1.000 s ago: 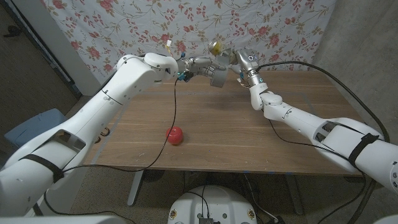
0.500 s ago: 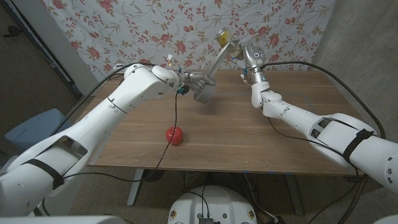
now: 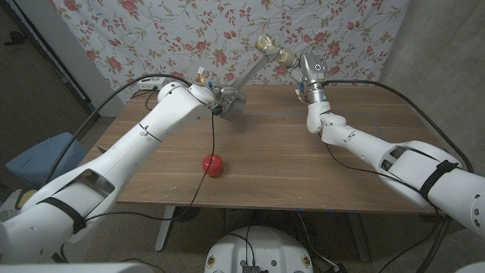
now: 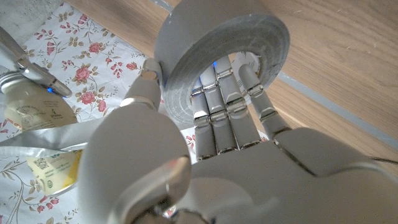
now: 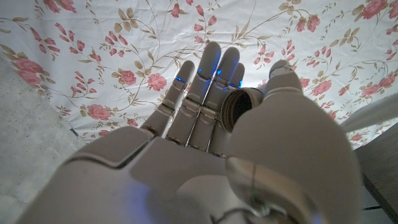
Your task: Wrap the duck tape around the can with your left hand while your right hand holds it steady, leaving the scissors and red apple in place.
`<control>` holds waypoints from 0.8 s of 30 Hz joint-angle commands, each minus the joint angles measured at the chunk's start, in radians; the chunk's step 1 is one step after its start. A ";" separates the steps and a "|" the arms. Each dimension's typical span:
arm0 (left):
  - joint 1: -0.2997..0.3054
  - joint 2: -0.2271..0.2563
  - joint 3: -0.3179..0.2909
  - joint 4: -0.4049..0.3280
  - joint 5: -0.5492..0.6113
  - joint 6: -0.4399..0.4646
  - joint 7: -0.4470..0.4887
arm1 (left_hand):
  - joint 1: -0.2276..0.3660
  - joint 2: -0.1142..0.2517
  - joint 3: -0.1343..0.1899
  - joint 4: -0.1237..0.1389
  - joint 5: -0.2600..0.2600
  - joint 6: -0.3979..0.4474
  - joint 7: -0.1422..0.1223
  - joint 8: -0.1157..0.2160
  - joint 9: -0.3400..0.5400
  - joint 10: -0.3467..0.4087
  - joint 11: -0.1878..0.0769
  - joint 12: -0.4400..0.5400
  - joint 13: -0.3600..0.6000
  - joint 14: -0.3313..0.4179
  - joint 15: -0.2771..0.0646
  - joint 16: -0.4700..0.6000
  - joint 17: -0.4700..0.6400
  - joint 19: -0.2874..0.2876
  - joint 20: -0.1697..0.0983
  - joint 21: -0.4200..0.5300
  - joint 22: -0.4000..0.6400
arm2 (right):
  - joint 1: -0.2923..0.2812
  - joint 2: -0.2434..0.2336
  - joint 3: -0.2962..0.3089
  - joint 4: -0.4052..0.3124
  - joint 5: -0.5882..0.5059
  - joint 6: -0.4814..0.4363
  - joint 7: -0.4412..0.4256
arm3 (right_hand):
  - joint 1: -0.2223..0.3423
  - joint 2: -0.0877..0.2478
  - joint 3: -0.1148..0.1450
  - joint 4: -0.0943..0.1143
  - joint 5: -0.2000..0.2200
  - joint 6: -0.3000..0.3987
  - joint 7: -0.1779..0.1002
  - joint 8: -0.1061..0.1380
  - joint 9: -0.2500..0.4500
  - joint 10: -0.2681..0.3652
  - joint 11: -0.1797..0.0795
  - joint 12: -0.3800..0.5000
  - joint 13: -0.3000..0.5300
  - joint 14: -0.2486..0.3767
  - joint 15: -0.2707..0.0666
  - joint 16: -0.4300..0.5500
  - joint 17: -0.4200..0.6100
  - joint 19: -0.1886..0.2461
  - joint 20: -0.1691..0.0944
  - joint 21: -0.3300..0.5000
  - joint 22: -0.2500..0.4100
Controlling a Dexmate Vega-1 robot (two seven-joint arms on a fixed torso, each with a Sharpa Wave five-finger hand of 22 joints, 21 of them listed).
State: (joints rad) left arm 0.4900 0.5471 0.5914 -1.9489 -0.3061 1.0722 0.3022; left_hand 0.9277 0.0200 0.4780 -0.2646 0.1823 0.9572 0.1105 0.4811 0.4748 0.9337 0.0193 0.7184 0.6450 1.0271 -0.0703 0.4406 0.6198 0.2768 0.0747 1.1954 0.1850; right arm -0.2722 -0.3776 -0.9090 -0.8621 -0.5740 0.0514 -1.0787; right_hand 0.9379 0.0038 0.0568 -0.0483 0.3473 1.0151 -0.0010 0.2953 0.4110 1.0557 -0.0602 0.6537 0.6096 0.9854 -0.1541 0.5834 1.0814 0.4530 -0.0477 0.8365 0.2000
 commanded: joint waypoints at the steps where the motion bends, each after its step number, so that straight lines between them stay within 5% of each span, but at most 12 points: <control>1: -0.010 -0.030 -0.040 0.114 -0.025 -0.160 -0.110 | 0.131 0.133 0.117 0.113 0.004 0.003 -0.002 0.001 0.008 0.183 -0.180 0.006 0.012 0.090 -0.135 -0.001 0.006 -0.005 -0.005 0.005 0.001 | -0.093 -0.044 0.098 -0.167 0.110 0.189 0.076 | 0.145 0.142 0.000 0.005 0.000 0.096 -0.067 -0.005 0.003 0.002 0.009 -0.005 0.001 -0.005 -0.058 -0.003 0.004 -0.001 -0.090 0.008 0.001; 12: -0.081 -0.024 0.005 0.190 -0.005 -0.270 -0.210 | 0.126 0.135 0.114 0.118 0.005 0.000 -0.006 -0.003 0.012 0.176 -0.179 0.002 0.017 0.081 -0.137 -0.006 0.009 -0.017 -0.004 0.004 0.001 | -0.122 -0.092 0.137 -0.239 0.119 0.408 0.257 | 0.148 0.141 -0.006 0.006 0.001 0.094 -0.075 -0.010 0.006 -0.008 0.007 -0.011 0.006 -0.017 -0.060 -0.010 0.011 -0.005 -0.098 0.012 0.001; 24: -0.175 0.015 0.061 0.213 0.077 -0.289 -0.299 | 0.103 0.141 0.110 0.139 0.015 -0.031 -0.013 -0.007 0.039 0.155 -0.186 0.005 0.048 0.056 -0.136 -0.026 0.008 -0.044 0.006 -0.002 0.001 | -0.140 -0.132 0.156 -0.244 0.063 0.445 0.385 | 0.148 0.134 -0.021 0.011 0.009 0.083 -0.099 -0.025 0.004 -0.036 -0.007 -0.025 0.011 -0.050 -0.064 -0.030 0.017 -0.014 -0.111 0.016 0.000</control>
State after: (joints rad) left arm 0.3848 0.5400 0.6135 -1.7708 -0.2878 0.8259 0.0847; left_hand 0.9141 0.0336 0.4656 -0.2521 0.1888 0.9298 0.1021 0.4743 0.5093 0.9192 0.0051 0.7169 0.6883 1.0136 -0.0840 0.4176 0.6260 0.2333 0.0821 1.1954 0.1850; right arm -0.3887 -0.4692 -0.7769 -1.0727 -0.4765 0.4358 -0.8127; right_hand 0.9456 0.0017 0.0454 -0.0375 0.3475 1.0106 -0.0060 0.2728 0.4125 1.0247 -0.0627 0.6314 0.6190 0.9455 -0.1361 0.5580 1.0953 0.4444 -0.0462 0.8439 0.2001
